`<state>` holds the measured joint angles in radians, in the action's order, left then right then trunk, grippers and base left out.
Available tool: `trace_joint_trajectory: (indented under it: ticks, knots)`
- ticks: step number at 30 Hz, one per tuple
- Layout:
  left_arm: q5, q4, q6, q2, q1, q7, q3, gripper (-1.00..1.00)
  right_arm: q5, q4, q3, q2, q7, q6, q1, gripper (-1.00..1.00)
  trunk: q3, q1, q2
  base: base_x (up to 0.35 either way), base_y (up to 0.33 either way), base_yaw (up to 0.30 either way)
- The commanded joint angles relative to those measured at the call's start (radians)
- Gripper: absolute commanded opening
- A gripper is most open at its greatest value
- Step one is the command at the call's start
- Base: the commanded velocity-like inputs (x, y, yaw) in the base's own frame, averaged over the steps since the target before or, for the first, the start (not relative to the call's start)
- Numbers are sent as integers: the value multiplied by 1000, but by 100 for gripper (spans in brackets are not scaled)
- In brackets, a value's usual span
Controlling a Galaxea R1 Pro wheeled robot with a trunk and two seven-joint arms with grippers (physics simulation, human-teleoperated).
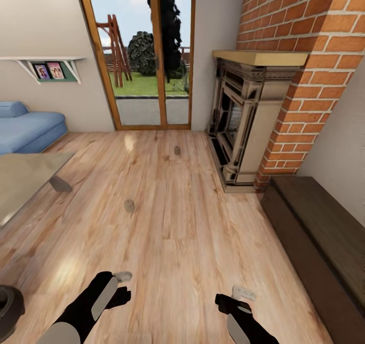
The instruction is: Place each of the two pumpkins and all three candles from the living room inside a cabinet in the living room (use any cabinet), then make sure every cabinet is closed, and position the cauldron so it is next to a table in the living room.
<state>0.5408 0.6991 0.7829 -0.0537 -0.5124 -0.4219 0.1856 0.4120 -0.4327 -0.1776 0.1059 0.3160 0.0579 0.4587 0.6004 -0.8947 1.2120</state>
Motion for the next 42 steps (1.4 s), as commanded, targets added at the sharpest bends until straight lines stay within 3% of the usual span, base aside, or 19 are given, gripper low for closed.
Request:
trace_joint_trajectory:
  ticks: [1,11,32,42]
  knots:
    - [0,0,0,0,0,0,0,100,0,0,0,0,0,-1,0,100,0,0,0,332,0,-207]
    - [2,0,1,0,0,0,1,100,-5,0,2,-2,-1,-7,-43,100,0,0,0,332,0,-39]
    - [7,0,1,-2,0,0,0,100,-3,-3,0,0,0,-7,-46,100,0,0,0,329,0,-1]
    - [7,0,1,-1,0,0,0,100,-2,-2,3,0,0,-7,-46,100,1,0,0,312,14,-213]
